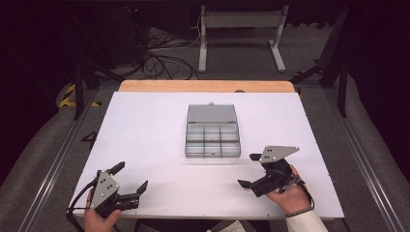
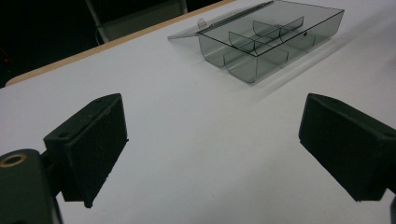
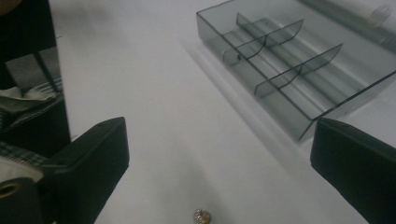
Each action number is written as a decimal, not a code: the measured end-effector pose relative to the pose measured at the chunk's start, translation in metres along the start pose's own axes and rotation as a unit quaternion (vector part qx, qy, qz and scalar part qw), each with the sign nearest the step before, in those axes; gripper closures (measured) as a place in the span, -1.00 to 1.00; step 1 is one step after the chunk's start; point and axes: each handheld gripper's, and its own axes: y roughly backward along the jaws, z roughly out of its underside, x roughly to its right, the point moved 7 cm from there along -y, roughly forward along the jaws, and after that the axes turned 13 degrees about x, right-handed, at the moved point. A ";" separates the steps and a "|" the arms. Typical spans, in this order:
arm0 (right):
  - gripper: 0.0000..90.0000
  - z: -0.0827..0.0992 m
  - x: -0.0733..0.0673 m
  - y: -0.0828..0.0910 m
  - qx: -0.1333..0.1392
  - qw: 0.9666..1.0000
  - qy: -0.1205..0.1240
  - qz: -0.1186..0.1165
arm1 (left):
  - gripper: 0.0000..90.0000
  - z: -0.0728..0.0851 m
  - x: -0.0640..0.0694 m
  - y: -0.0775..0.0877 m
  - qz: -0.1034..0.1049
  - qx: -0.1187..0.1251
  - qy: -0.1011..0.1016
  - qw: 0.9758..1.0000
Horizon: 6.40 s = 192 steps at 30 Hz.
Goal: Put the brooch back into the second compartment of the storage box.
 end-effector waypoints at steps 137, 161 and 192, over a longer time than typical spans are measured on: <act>0.77 -0.029 -0.003 -0.022 -0.136 0.987 0.078 0.027 | -0.82 0.002 0.001 -0.002 0.006 -0.010 0.000 1.000; 0.77 -0.052 0.004 -0.038 -0.123 0.988 0.082 0.046 | -0.82 0.002 0.001 -0.001 0.006 -0.009 0.000 1.000; 0.77 -0.079 0.034 -0.082 -0.127 0.985 0.077 0.087 | -0.82 0.002 0.001 -0.001 0.006 -0.008 0.000 1.000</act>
